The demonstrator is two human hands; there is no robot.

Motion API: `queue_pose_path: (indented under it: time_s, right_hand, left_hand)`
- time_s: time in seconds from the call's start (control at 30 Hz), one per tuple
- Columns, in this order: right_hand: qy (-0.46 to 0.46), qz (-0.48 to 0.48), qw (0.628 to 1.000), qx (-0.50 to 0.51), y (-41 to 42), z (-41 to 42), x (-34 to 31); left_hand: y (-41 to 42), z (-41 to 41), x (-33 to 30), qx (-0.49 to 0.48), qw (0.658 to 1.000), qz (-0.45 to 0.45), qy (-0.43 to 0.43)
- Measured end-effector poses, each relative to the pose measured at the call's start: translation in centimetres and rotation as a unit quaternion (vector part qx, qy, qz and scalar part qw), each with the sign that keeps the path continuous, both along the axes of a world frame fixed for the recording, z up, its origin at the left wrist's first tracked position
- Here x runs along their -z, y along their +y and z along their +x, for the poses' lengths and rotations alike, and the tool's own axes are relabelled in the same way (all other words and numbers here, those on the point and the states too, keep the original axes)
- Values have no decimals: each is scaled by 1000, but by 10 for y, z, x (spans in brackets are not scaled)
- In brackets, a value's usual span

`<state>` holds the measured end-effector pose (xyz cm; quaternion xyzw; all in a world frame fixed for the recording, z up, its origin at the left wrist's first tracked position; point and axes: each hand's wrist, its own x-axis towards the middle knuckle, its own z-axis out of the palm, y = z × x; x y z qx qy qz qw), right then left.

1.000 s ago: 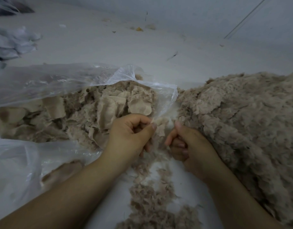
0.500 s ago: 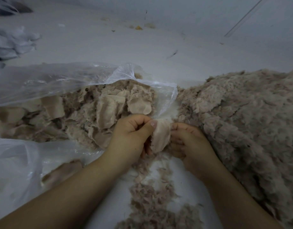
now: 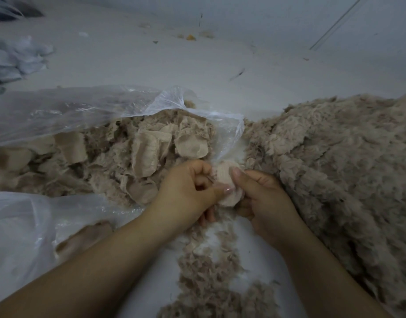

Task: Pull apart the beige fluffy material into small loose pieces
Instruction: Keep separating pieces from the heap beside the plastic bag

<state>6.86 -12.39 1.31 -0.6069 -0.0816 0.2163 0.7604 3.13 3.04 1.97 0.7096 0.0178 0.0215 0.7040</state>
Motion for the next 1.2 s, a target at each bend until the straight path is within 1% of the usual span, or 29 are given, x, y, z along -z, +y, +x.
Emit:
queue_pose_path:
  time_s: [0.07, 0.13, 0.23, 0.33, 0.4, 0.47, 0.53, 0.6, 0.63, 0.7, 0.73, 0.77, 0.8, 0.83, 0.87, 0.97, 1.0, 1.07, 1.2]
  right_hand:
    - [10, 27, 1000, 0, 0, 0, -2]
    - [9, 34, 999, 3, 1, -1, -4]
    - [17, 32, 999, 26, 2, 1, -1]
    - [10, 17, 1000, 6, 2, 1, 0]
    - [1, 24, 1000, -21, 1, 0, -1]
    - [-7, 37, 999, -37, 0, -2, -2]
    - [-18, 35, 999, -33, 0, -1, -1]
    - [-25, 7, 1000, -9, 0, 2, 4]
    - [-28, -11, 1000, 5, -1, 4, 8]
    - [-42, -54, 997, 20, -1, 6, 13]
    - [-50, -73, 996, 19, -1, 6, 13]
    - [-57, -87, 994, 14, 0, 6, 13]
    - [-60, -98, 993, 7, 0, 6, 13]
    - [-60, -108, 992, 3, 0, 7, 12]
    - [-62, -119, 991, -2, 0, 7, 11]
    - [-63, -109, 992, -28, 0, 8, 8]
    - [-64, -102, 992, -44, -1, 8, 8]
    - [-63, -104, 990, -70, -1, 7, 4]
    - [-38, -89, 991, -91, 1, 6, -3]
  left_hand:
    - [2, 1, 1, -10, 1000, -24, 1]
    - [7, 2, 1, -33, 998, -50, -15]
    - [15, 2, 1, -72, 996, -29, -49]
    - [14, 2, 3, -73, 994, 32, -80]
    - [10, 2, 5, -41, 990, 101, -95]
    - [7, 1, 5, -13, 975, 176, -136]
    - [5, 2, 4, -25, 945, 241, -219]
    - [11, 4, 0, -91, 899, 318, -287]
    - [17, 6, -2, -139, 869, 363, -306]
    - [33, 11, -7, -213, 791, 460, -342]
    - [42, 13, -9, -220, 753, 509, -354]
    - [50, 16, -10, -208, 722, 561, -348]
    - [57, 18, -11, -184, 704, 606, -322]
    - [61, 20, -12, -152, 702, 636, -282]
    - [62, 21, -12, -116, 709, 652, -244]
    - [56, 18, -8, -34, 740, 648, -177]
    - [53, 18, -8, -22, 742, 649, -165]
    - [50, 17, -6, -9, 733, 660, -162]
    - [49, 18, -4, 26, 729, 665, -159]
